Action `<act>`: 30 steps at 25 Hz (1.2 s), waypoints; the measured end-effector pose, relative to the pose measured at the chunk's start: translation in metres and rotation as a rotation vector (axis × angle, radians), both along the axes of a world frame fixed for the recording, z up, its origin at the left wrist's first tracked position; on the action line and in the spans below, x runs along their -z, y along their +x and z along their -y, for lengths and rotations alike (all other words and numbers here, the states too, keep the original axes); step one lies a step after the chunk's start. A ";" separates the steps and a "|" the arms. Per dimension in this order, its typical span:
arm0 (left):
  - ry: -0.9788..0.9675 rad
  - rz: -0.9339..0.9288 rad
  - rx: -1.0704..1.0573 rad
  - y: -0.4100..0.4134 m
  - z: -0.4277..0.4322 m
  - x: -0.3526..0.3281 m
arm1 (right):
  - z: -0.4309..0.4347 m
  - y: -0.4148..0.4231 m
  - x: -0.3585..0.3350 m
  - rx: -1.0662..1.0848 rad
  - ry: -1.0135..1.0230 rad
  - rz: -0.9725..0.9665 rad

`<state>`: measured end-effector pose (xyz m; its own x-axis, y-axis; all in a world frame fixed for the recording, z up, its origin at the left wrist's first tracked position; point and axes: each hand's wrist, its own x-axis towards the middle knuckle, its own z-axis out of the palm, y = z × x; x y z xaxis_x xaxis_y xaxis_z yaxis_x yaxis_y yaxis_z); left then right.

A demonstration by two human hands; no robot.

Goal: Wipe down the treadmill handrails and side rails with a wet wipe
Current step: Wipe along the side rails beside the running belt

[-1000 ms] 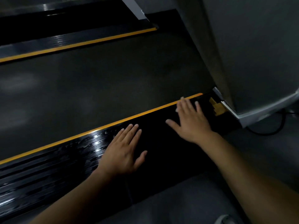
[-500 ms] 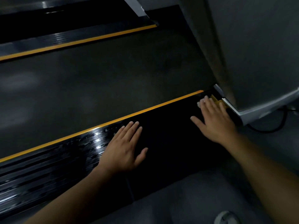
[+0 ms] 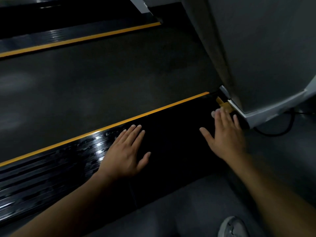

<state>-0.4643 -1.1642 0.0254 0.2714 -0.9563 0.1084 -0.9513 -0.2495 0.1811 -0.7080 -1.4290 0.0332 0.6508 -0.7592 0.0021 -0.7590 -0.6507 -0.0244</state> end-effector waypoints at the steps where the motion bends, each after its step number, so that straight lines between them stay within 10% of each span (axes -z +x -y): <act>1: 0.002 -0.002 0.001 -0.001 0.000 0.000 | -0.011 0.003 0.002 -0.023 -0.011 0.016; 7: 0.009 0.001 -0.002 0.000 0.000 -0.001 | -0.089 0.026 0.019 -0.433 -0.063 0.039; 15: 0.003 0.008 -0.001 0.001 0.001 0.002 | -0.038 -0.016 0.027 -0.046 -0.093 0.197; 21: 0.006 0.008 -0.003 0.002 0.000 0.002 | -0.107 0.012 0.048 -0.401 -0.151 0.240; 30: -0.001 0.009 0.004 0.002 0.000 0.002 | -0.070 0.001 0.040 -0.129 -0.127 0.291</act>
